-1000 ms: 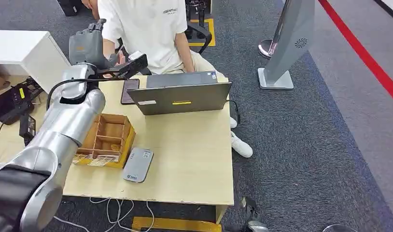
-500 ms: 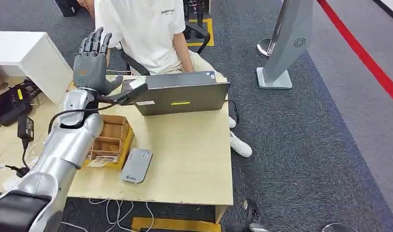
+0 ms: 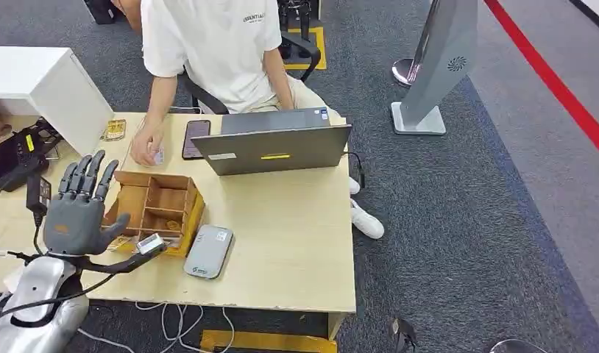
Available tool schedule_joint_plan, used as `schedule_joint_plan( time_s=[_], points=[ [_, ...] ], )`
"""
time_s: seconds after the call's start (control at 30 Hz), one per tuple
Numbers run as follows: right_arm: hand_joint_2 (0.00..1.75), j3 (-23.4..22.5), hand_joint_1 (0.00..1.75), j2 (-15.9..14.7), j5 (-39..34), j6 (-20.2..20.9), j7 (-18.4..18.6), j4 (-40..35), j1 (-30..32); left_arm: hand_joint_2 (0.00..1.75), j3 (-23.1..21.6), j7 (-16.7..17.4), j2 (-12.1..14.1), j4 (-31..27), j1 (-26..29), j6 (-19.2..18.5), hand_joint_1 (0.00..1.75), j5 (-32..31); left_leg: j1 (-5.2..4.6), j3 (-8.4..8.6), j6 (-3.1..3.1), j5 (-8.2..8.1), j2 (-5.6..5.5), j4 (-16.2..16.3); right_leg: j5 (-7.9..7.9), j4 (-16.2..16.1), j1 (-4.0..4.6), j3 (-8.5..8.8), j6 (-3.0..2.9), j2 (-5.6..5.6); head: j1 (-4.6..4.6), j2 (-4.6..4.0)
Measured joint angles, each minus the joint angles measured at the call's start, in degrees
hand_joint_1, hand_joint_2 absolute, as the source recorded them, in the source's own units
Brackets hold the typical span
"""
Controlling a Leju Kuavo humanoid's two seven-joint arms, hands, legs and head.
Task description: Pass the card to the sensor for recognition and then transmit it.
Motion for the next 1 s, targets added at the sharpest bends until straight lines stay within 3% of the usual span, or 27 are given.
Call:
schedule_joint_plan(
  time_s=[0.2,0.57,0.6,0.63,1.0],
  points=[
    [1.75,-0.9,0.00,-0.3,0.1,0.0,-0.1,-0.3,0.6,1.75,1.2,-0.4,0.7,-4.3,5.9,1.0,0.00,-1.9,-0.01,0.01,0.00,0.01,-0.03,0.0,0.03,0.0,0.00,0.02,0.02,-0.07,0.00,0.00],
    [1.75,-1.3,0.00,-0.4,0.1,0.0,-0.6,-0.4,0.7,1.75,1.2,-1.3,0.1,-5.3,8.3,1.3,0.00,-3.1,0.00,0.01,0.00,0.01,-0.03,0.0,0.03,0.0,0.00,0.01,0.02,-0.07,-0.02,0.00],
    [1.75,-1.4,0.00,-0.4,0.1,0.0,-0.6,-0.5,0.7,1.75,1.2,-1.4,-0.4,-5.3,9.0,-0.4,0.00,-3.6,0.00,0.01,0.00,0.01,-0.04,0.0,0.02,0.0,0.01,0.02,0.02,-0.08,0.00,0.00],
    [1.75,-2.0,0.00,-0.4,0.9,0.0,-0.5,-0.5,0.7,1.75,1.0,-0.6,-1.0,-5.3,10.1,-4.6,0.00,-4.4,0.00,0.00,0.00,0.01,-0.03,0.0,0.02,0.0,0.01,0.01,0.02,-0.07,-0.02,0.00],
    [1.75,-2.2,0.00,-0.4,1.1,0.0,0.0,-0.8,0.6,1.75,0.9,0.7,-2.1,-3.6,10.3,-7.3,0.00,-5.0,0.00,0.01,0.00,0.01,-0.04,0.0,0.03,0.0,0.00,0.01,0.02,-0.08,-0.02,0.00]
  ],
)
